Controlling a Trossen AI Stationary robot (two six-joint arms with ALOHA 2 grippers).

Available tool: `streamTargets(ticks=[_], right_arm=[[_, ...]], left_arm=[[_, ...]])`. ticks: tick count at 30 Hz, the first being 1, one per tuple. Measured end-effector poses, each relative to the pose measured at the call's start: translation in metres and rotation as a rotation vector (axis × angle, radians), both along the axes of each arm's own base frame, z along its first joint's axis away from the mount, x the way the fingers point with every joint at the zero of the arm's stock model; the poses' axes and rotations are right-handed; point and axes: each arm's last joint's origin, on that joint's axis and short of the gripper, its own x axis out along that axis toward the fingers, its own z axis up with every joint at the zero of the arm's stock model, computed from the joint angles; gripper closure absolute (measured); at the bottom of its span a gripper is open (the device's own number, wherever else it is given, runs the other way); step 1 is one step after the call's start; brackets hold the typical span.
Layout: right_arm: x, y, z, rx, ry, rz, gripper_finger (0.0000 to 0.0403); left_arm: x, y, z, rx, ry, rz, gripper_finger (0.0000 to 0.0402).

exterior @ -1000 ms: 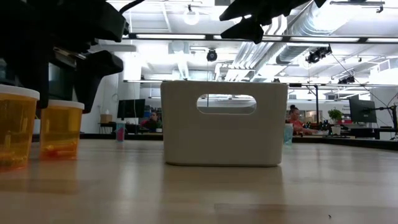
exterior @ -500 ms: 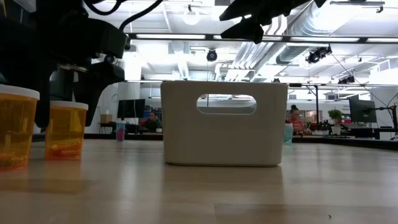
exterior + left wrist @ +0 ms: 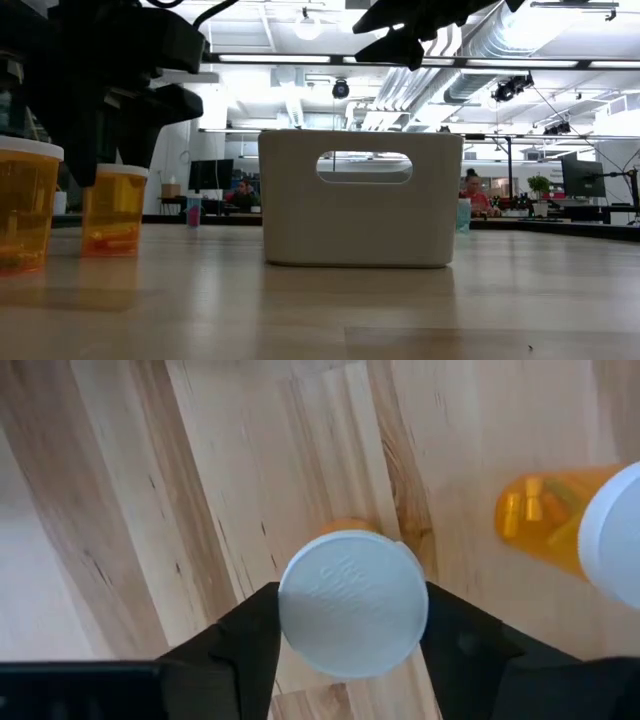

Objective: Pick and place medicine bottles into bin by pill shape (circle, oval)
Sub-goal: Put the orange capsule bottle into the blue bin

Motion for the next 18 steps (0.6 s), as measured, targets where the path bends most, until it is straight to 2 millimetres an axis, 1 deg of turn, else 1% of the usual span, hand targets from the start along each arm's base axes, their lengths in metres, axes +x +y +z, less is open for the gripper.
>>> streamTargets(ticks=[5, 9, 11, 13, 16, 18], right_arm=[[0.0, 0.0, 0.0, 0.0, 0.0, 0.0, 0.0121], [0.0, 0.0, 0.0, 0.0, 0.0, 0.0, 0.0121], [0.0, 0.0, 0.0, 0.0, -0.001, 0.0, 0.0121], [0.0, 0.0, 0.0, 0.0, 0.001, 0.0, 0.0121], [0.0, 0.0, 0.0, 0.0, 0.0, 0.0, 0.0121], [0.0, 0.0, 0.0, 0.0, -0.001, 0.0, 0.0121]], left_arm=[[0.0, 0.002, 0.0, 0.002, 0.001, -0.005, 0.0202], [-0.005, 0.017, 0.016, -0.001, -0.013, 0.037, 0.02], [-0.01, 0.029, 0.028, -0.001, -0.044, 0.079, 0.0204], [-0.015, 0.042, 0.045, -0.005, -0.123, 0.128, 0.0209], [-0.026, 0.064, 0.072, 0.003, -0.273, 0.225, 0.021], [-0.033, 0.078, 0.091, 0.006, -0.407, 0.3, 0.0208]])
